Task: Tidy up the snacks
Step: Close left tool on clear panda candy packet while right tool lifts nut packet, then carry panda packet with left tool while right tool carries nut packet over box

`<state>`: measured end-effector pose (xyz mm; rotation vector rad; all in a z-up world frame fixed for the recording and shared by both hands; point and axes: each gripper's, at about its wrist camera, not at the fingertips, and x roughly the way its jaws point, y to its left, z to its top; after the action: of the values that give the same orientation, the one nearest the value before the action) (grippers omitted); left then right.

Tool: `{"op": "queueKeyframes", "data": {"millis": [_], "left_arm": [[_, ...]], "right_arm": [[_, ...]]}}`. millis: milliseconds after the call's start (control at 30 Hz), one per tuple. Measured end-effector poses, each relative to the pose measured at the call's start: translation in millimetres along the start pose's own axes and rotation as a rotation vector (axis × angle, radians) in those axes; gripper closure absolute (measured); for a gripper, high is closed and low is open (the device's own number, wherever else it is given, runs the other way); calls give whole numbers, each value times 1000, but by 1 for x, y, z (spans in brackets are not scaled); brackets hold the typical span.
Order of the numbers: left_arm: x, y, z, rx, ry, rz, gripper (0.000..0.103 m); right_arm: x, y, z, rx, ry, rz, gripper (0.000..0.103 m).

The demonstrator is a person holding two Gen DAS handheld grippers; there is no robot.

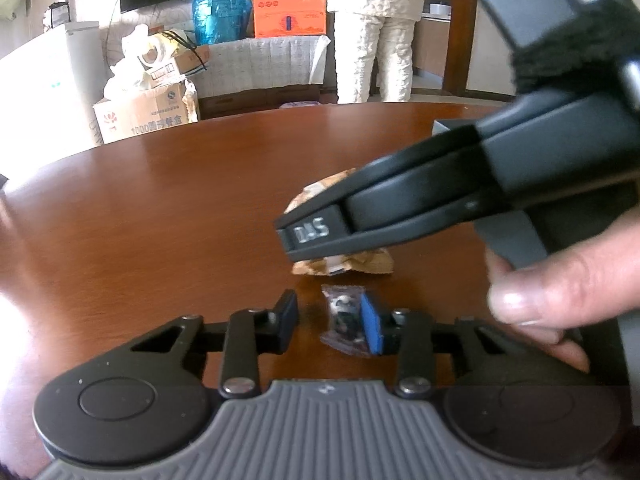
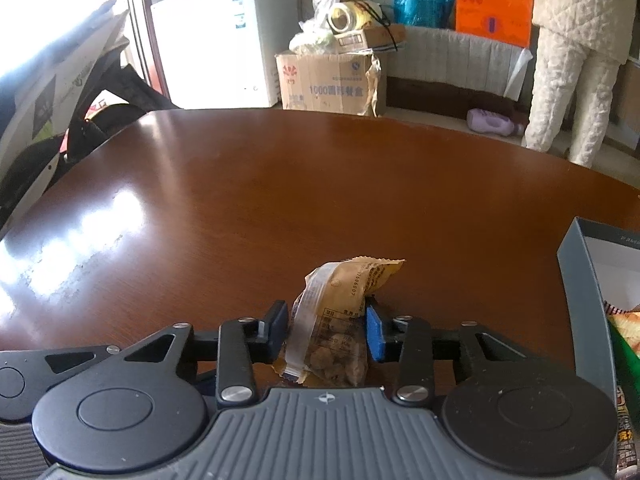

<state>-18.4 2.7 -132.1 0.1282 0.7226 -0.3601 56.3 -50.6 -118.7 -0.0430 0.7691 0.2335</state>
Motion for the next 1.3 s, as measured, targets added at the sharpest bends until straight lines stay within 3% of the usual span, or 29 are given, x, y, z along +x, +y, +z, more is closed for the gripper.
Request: {"op": "queueKeyframes", "data": {"millis": [100,300,667,1300], "left_arm": [[0,2,1,-5,3,23,85],[-3,4,2,-6,5,44,92],[-6,2,8,-43,-6,61,93],[-20,-41,46,-26,-52,40,93]], "right_arm": [[-4,-7,0,23,-9,4,64],[-21,-35,-1,117,-48,8,65],[-56,-69,-13,161,-92,-12,66],[-110,-104,-25,214,-171,-5,66]]}}
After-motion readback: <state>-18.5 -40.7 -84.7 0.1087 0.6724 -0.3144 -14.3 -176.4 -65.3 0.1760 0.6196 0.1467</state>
